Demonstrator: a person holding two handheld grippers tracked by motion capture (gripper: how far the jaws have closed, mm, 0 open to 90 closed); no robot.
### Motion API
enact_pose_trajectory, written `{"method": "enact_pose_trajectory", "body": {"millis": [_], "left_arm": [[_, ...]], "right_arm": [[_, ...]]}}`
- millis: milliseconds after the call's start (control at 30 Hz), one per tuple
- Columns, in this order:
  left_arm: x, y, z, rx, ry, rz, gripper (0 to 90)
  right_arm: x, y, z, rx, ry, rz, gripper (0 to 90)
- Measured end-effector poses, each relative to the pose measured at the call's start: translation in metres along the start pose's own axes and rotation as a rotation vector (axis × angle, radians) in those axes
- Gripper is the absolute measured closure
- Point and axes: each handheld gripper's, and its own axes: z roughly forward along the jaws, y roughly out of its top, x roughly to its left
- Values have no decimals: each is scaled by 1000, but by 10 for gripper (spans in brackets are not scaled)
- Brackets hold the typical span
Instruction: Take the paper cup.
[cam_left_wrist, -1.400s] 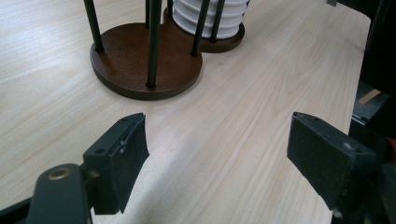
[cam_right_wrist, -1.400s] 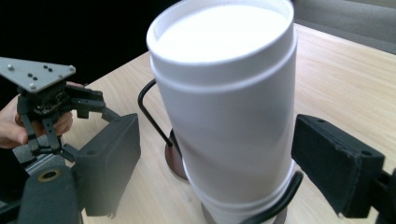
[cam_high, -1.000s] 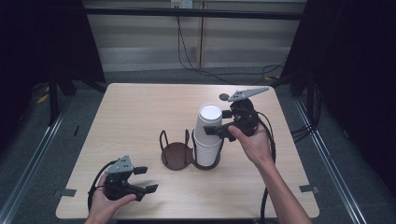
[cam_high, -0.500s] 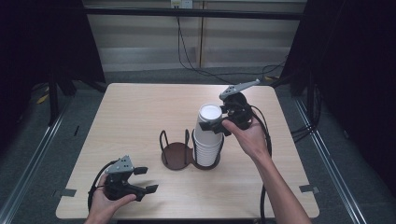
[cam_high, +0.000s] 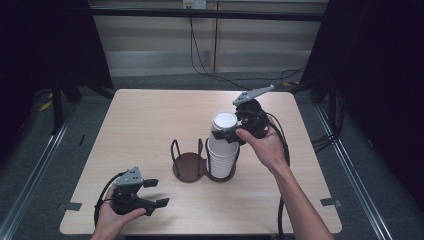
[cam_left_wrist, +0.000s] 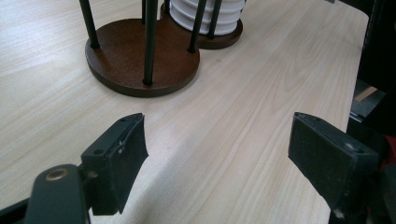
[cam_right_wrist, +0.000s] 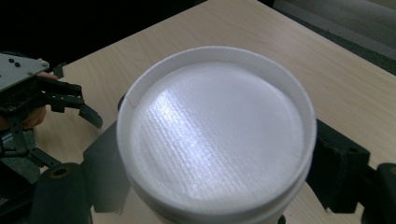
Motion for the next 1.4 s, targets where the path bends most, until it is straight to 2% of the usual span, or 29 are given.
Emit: {"method": "enact_pose_trajectory", "body": {"millis": [300,733,1067,1400], "left_arm": [[0,0,0,4,-5,2,193],[0,0,0,-8,-12,-7,191],[0,0,0,-6,-14,-8,190],[-1,0,0,-5,-15,-5,191]], "right_arm": [[2,4,-1,24,-6,-13,211],[2,9,-7,10,-7,-8,215],[4,14,-19,-24,-6,-16,219],[1,14,-26,-70,7,6,221]]}}
